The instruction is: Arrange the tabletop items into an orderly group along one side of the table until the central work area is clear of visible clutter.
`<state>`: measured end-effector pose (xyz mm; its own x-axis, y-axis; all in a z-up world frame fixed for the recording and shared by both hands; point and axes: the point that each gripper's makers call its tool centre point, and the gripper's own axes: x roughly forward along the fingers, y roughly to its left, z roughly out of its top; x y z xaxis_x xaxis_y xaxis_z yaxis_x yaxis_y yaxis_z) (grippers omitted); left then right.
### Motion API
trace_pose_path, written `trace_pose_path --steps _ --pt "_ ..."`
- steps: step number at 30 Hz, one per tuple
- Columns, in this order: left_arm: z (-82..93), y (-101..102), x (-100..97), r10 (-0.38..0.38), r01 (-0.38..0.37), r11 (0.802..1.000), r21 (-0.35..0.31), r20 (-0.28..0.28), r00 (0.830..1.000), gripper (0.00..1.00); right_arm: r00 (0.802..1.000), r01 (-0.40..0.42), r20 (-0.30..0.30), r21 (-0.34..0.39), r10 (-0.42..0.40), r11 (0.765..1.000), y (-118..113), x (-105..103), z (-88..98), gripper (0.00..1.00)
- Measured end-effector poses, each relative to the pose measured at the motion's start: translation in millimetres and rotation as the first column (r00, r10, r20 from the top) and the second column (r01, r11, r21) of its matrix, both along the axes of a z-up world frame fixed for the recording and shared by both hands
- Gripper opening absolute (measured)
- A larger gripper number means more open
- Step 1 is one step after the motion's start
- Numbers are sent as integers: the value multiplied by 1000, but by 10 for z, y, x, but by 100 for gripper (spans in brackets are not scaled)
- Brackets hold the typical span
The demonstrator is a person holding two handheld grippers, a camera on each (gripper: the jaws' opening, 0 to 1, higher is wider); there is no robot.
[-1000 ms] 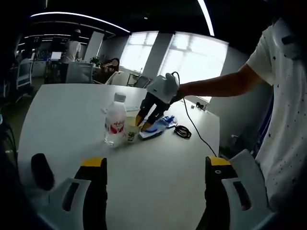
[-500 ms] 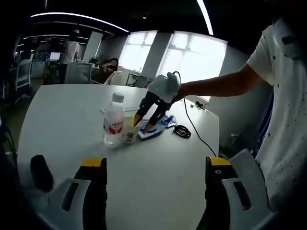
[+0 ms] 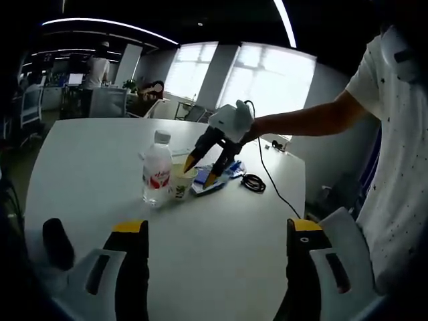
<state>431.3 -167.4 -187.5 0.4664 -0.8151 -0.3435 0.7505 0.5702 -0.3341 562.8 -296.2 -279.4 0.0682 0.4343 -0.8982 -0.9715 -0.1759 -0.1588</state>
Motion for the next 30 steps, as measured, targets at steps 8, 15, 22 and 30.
trace_pose_path --steps 8,15,22,30 --pt "23 -18 -2 -6 6 1000 5 5 1000 87 998 67 -7 65 -67 996 -10 -54 82 46" --pt "39 -64 1 -14 14 1000 10 10 1000 87 991 132 -26 113 -129 985 -65 -112 143 54" --pt "55 -109 0 -23 23 1000 14 14 1000 86 981 191 -38 152 -188 970 -155 -148 184 58" --pt "58 -153 -8 -30 30 999 21 17 999 87 955 297 -76 226 -287 928 -277 -192 305 63"
